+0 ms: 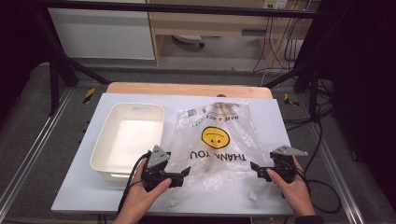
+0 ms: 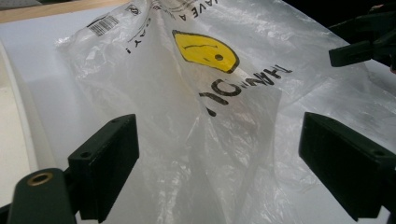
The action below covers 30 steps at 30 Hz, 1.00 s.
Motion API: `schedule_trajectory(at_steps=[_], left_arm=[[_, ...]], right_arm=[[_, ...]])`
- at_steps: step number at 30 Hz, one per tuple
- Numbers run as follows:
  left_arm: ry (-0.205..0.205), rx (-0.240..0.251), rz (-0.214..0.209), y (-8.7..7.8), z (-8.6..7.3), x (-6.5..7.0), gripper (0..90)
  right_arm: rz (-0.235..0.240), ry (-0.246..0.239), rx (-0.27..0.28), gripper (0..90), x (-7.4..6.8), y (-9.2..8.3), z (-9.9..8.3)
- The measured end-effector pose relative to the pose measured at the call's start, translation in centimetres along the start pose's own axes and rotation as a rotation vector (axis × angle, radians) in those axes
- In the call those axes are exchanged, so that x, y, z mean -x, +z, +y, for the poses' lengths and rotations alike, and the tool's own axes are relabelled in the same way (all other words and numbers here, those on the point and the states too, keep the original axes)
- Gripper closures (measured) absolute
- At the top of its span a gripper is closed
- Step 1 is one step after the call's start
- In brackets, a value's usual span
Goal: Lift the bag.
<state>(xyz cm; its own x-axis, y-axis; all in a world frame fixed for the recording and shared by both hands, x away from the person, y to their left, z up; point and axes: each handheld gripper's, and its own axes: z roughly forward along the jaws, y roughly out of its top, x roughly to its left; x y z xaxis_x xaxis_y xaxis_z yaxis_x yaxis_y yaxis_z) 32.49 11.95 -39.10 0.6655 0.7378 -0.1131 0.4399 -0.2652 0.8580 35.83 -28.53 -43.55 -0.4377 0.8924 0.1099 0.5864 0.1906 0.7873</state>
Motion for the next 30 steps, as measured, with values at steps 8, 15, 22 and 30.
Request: schedule_trajectory(at_steps=[8,15,22,30], left_arm=[[-0.004,0.025,-0.005,-0.4,0.8,-0.5,10.2],[-0.009,0.06,0.02,-1.6,1.2,-1.3,9.9],[0.001,0.091,0.039,-3.3,1.5,-2.3,9.1],[-0.004,0.115,0.066,-6.1,1.8,-4.4,6.0]], right_arm=[[0.002,-0.026,0.073,5.8,-0.4,-0.4,0.9],[0.003,-0.025,0.099,6.2,-0.6,-0.8,1.4],[-0.01,-0.014,0.106,7.7,-0.5,-1.3,1.6],[0.006,-0.007,0.113,3.9,-0.5,-1.8,1.5]])
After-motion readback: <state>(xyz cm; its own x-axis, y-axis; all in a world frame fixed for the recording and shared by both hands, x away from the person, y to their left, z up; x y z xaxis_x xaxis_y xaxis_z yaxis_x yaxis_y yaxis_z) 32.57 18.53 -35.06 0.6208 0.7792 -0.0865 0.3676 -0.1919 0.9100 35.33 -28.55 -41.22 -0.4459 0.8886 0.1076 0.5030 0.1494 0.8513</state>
